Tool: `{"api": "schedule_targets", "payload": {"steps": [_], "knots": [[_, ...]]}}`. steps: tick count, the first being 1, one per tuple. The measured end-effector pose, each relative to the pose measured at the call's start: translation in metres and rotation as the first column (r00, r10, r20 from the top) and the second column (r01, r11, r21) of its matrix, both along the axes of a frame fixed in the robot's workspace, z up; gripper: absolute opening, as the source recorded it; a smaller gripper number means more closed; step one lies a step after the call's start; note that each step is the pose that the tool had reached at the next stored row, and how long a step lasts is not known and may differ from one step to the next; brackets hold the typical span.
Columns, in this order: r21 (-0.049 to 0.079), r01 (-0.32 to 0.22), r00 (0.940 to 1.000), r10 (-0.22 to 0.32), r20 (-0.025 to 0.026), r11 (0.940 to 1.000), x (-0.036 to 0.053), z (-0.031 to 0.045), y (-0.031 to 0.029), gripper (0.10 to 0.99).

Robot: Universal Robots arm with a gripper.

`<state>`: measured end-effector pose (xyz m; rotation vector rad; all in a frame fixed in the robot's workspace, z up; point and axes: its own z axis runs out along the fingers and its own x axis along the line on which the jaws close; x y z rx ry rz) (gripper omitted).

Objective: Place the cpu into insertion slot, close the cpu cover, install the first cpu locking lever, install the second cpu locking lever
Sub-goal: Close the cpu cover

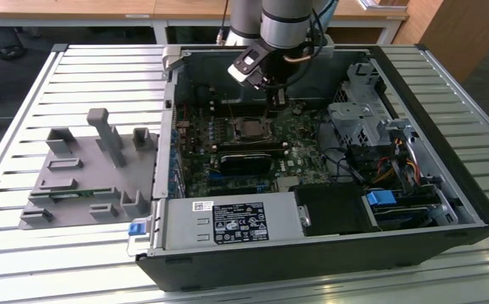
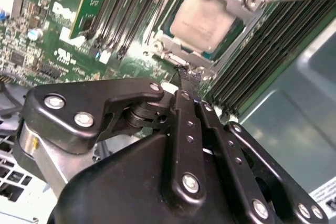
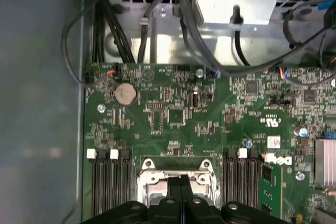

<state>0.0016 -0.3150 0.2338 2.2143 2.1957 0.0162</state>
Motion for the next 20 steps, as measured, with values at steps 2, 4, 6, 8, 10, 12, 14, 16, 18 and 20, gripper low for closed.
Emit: {"api": "schedule_targets", "payload": {"steps": [2,4,6,8,10,12,14,16,18,20], "knots": [[0.0,0.0,1.0,0.0,0.0001,1.0,-0.0045,-0.002,0.0,0.106],[0.0,0.0,1.0,0.0,0.0,1.0,-0.0109,-0.0034,0.0,0.106],[0.0,0.0,1.0,0.0,0.0,1.0,-0.0175,-0.0044,0.0,0.106],[0.0,0.0,1.0,0.0,0.0001,1.0,-0.0211,-0.0061,0.0,0.106],[0.0,0.0,1.0,0.0,0.0,1.0,-0.0234,-0.0092,0.0,0.106],[0.0,0.0,1.0,0.0,-0.001,1.0,-0.0249,-0.0128,-0.0002,0.106],[0.0,0.0,1.0,0.0,-0.0012,1.0,-0.0298,-0.0151,-0.0005,0.106],[0.0,0.0,1.0,0.0,-0.0013,1.0,-0.0369,-0.0156,-0.0005,0.106],[0.0,0.0,1.0,0.0,-0.0011,1.0,-0.0431,-0.0162,-0.0005,0.106],[0.0,0.0,1.0,0.0,-0.001,1.0,-0.0477,-0.0175,-0.0004,0.106]]}}
